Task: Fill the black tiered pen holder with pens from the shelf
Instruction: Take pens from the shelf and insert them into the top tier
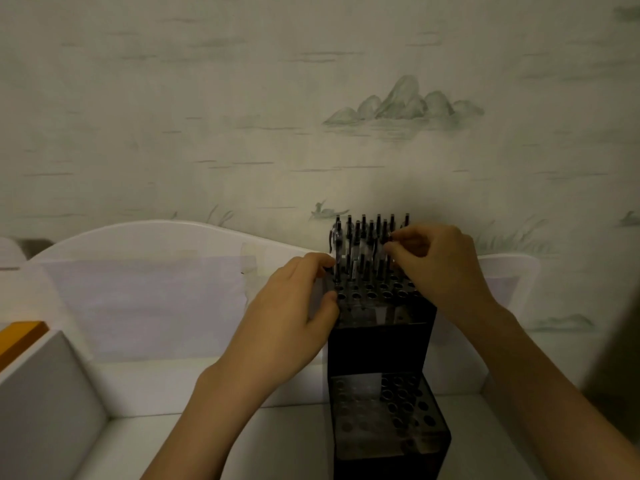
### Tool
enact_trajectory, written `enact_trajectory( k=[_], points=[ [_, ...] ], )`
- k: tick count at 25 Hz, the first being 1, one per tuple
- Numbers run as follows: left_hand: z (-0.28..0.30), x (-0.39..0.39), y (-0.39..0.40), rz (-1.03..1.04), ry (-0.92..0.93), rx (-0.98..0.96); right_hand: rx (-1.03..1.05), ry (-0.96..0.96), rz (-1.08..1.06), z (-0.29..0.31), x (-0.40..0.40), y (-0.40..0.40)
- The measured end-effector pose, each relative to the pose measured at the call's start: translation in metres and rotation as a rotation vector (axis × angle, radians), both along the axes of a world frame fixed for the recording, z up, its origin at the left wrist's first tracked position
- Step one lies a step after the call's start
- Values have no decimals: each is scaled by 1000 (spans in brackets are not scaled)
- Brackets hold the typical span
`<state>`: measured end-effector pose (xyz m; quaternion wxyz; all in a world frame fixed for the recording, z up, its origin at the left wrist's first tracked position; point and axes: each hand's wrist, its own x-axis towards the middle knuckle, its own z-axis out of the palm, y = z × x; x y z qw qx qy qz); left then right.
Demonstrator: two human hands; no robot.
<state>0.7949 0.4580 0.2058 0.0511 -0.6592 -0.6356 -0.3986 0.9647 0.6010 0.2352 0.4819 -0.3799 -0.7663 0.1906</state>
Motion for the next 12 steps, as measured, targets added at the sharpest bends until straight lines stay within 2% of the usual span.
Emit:
enact_trajectory(
  k=[3,6,9,12],
  points=[
    [-1,2,-4,37,1,5,112,70,-14,3,8,-13],
    [-2,3,-11,105,2,-7,267,134,133,5,9,-39],
    [-5,-1,-26,207,6,-28,359,66,327,-3,-12,-68],
    [-13,-12,-56,368,6,-67,293,-71,485,-18,-41,-89]
  ],
)
